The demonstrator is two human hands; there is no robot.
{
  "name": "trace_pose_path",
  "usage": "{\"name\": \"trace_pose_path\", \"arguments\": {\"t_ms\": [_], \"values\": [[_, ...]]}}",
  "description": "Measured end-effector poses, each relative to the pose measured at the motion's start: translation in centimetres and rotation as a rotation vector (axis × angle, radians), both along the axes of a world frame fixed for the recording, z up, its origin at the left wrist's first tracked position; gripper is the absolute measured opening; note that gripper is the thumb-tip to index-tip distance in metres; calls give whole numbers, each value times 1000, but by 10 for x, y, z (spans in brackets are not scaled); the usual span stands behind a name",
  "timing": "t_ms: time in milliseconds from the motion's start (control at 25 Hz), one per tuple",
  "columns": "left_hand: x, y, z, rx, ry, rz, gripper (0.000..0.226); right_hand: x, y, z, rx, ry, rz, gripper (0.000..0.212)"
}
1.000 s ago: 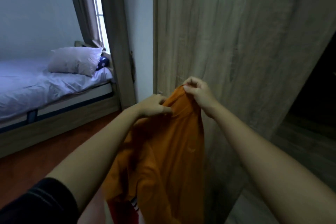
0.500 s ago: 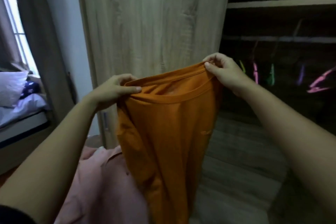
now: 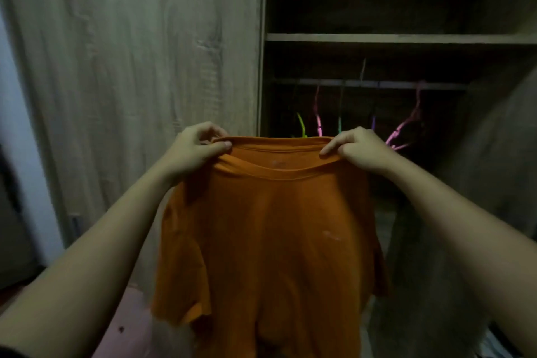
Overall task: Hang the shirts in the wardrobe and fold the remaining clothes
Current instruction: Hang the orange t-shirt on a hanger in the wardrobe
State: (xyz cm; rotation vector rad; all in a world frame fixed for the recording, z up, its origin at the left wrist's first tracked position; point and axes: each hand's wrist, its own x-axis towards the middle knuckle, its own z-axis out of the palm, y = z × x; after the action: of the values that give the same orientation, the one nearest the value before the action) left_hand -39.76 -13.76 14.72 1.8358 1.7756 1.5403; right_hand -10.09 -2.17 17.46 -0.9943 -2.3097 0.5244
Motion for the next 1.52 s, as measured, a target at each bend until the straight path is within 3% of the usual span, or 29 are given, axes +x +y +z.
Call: {"name": "trace_pose_path", "arguments": {"t_ms": [120,200,280,400,560,800,920,1120,1320,1520], "values": [[38,24,5,-94,202,-23,30,27,14,-4,10,-35,-93,34],[61,45,6,-8,233,41,36,45,24,-3,14,-76,-140,38],[75,65,5,70,180,127,38,54,31,2,-24,-71,-145,46],[101,103,6,25,130,135,39,59,47,18,-9,-62,-121,54],[127,169,18,19,7,188,37,50,70,40,72,-126,-80,49],[140,274,27,-222,-178,369,58,56,116,57,132,-191,-53,50],[140,306,26,-278,-291,338,71,67,138,61,161,-209,-78,52],[150,330,28,-143,-220,412,39,91,159,46,192,-216,-101,61],[143,329,29,-30,-122,459,27,97,174,27,231,-219,-91,65],[152,275,6,-11,202,582,19,89,163,11,236,-219,-83,66]]}}
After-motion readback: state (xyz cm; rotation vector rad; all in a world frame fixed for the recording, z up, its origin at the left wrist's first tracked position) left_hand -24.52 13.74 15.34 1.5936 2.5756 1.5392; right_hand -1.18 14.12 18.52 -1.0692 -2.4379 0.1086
